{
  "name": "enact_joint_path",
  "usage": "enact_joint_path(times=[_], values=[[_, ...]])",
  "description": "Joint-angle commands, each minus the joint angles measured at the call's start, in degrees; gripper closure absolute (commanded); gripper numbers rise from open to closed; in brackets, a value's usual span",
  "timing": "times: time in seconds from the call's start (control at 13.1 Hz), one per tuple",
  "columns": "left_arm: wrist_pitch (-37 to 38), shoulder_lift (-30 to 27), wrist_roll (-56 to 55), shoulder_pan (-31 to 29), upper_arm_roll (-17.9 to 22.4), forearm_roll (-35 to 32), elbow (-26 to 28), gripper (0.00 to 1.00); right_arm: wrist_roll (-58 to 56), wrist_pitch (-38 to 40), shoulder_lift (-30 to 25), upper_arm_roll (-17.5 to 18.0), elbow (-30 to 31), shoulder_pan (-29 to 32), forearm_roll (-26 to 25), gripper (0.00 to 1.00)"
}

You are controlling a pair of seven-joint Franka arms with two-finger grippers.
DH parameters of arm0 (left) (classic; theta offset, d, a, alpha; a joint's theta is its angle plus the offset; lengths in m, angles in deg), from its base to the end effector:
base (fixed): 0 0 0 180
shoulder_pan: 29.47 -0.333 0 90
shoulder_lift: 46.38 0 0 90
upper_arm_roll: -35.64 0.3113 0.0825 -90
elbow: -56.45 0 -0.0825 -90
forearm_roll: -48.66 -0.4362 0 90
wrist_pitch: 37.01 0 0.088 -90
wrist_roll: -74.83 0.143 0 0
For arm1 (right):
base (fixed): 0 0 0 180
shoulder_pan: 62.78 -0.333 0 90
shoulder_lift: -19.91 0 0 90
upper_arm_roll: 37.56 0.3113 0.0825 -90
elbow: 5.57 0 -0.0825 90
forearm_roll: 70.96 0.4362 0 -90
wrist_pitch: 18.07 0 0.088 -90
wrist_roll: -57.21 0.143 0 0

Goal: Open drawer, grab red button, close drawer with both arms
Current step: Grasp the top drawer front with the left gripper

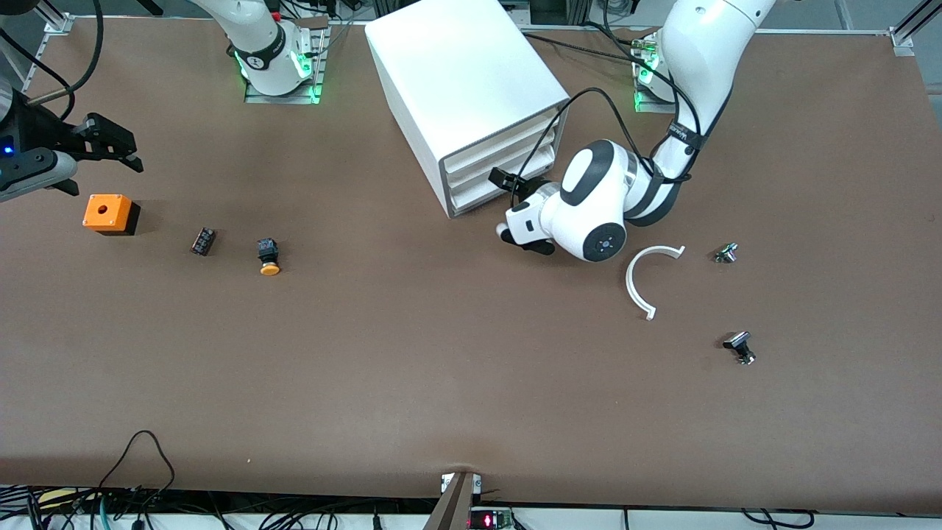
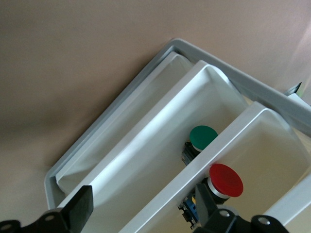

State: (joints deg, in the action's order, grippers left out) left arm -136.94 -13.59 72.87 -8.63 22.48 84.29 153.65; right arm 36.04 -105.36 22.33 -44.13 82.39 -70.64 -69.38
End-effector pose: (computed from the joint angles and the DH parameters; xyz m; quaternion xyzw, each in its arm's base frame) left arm 0.5008 -0.4188 0.2010 0.9003 -0.1250 -0.3355 0.2474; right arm 0.6121 0.0191 0.5728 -0.9804 -0.1949 0.0245 0.0158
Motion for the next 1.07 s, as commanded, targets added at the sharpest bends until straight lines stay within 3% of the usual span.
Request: enact_joint_path(times=[0.0, 0.15, 0.38, 0.77, 0.84, 1.0], values=[[-0.7, -0.4, -0.8, 1.1, 0.3, 2.5, 0.8, 0.07, 0.3, 1.2, 0.6, 0.0, -1.6, 0.0, -0.5, 0.00], [-0.7, -0.2, -1.6, 1.3, 0.3, 2.9, 0.7, 0.09, 0.3, 1.3, 0.6, 0.0, -1.6, 0.1, -0.6, 0.00], [-0.7, 0.6, -2.0, 2.6, 0.4, 2.8, 0.7, 0.29, 0.3, 1.3, 0.6, 0.0, -1.6, 0.1, -0.6, 0.00], [-2.1, 2.2, -2.1, 3.9, 0.4, 2.7, 0.6, 0.31, 0.2, 1.4, 0.6, -0.1, -1.6, 0.2, -0.6, 0.00], [-2.2, 2.4, -2.2, 3.9, 0.4, 2.7, 0.5, 0.37, 0.2, 1.4, 0.6, -0.1, -1.6, 0.2, -0.6, 0.00], [-2.1, 2.4, -2.3, 3.7, 0.4, 2.7, 0.2, 0.61, 0.3, 1.4, 0.6, -0.1, -1.6, 0.2, -0.6, 0.00]])
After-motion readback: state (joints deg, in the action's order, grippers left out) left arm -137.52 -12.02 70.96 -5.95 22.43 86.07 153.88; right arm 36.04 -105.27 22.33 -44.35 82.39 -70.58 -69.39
